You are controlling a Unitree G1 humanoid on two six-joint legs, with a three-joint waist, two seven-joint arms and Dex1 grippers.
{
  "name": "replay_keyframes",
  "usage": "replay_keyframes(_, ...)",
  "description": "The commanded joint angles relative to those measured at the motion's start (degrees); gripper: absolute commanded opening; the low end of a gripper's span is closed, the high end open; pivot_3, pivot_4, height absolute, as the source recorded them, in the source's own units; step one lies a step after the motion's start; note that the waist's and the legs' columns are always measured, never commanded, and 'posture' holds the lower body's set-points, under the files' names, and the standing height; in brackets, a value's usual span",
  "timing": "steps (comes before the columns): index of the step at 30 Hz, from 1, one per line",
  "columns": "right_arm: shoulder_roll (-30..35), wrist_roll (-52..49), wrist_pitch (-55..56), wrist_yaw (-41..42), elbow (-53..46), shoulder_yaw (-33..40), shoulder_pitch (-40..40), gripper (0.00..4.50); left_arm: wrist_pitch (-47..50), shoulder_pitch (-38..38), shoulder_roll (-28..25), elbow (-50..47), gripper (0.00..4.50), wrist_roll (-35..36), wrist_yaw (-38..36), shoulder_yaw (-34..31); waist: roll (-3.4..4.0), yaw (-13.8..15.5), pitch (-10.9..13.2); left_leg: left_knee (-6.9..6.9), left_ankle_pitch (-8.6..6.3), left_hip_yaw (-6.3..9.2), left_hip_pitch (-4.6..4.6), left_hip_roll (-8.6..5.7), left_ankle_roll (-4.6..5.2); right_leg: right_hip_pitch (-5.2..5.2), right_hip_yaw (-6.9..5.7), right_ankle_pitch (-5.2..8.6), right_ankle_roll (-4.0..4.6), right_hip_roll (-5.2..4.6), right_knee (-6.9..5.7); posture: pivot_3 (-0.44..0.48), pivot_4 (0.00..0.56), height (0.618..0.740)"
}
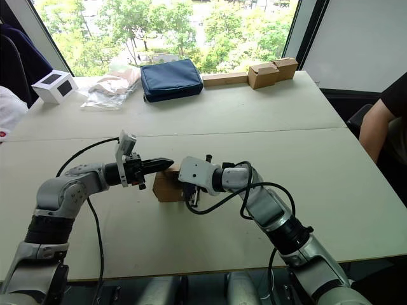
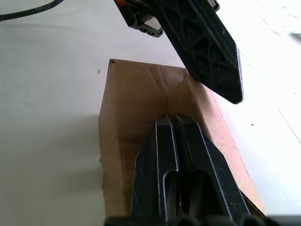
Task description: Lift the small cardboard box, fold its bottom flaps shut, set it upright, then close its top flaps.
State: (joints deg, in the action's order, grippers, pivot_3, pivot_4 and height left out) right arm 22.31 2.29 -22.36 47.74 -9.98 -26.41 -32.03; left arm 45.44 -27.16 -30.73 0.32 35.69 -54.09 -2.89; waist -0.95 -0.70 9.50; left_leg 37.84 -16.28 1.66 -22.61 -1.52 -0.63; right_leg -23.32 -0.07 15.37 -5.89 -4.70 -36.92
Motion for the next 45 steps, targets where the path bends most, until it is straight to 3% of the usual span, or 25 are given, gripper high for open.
replay_keyframes(1,0.3,1.8,1.1,-0.6,0.5,-0.2,-0.6,0.07,-0.1,0.2,-0.2,-1.6,0.1,1.1,-0.3,-1.0,0.0,0.0,0.0,0.0,0.0,0.0,0.0,0.0,0.0,0.0,0.0,0.0,0.0,0.0,0.0,0.0,0.15,0.737)
replay_keyframes(26,0.7,-8.9,-8.3,1.9,-8.5,5.8,2.8,0.07,-5.9,1.7,-3.1,0.3,0.1,-4.6,-4.9,3.8,0.0,0.0,0.0,-0.01,0.0,0.01,0.0,0.02,0.01,0.0,0.0,0.0,0.0,-0.08,0.05,0.0,0.15,0.737)
replay_keyframes(33,0.3,-13.3,-10.7,0.3,-9.2,10.6,2.8,0.07,-0.1,0.3,0.4,-1.0,0.1,4.4,-0.4,-5.2,-0.01,0.0,0.0,-0.01,-0.01,0.03,-0.02,0.03,0.01,0.0,0.0,0.0,0.0,-0.11,0.06,0.0,0.15,0.737)
replay_keyframes(45,-0.6,-9.8,-5.7,-3.2,-3.6,8.8,1.3,0.07,0.3,5.5,0.8,-7.4,0.1,3.9,4.1,-4.5,0.0,0.0,0.0,-0.03,-0.01,0.02,-0.02,0.02,0.0,0.0,0.01,0.0,0.0,-0.14,0.08,0.0,0.15,0.737)
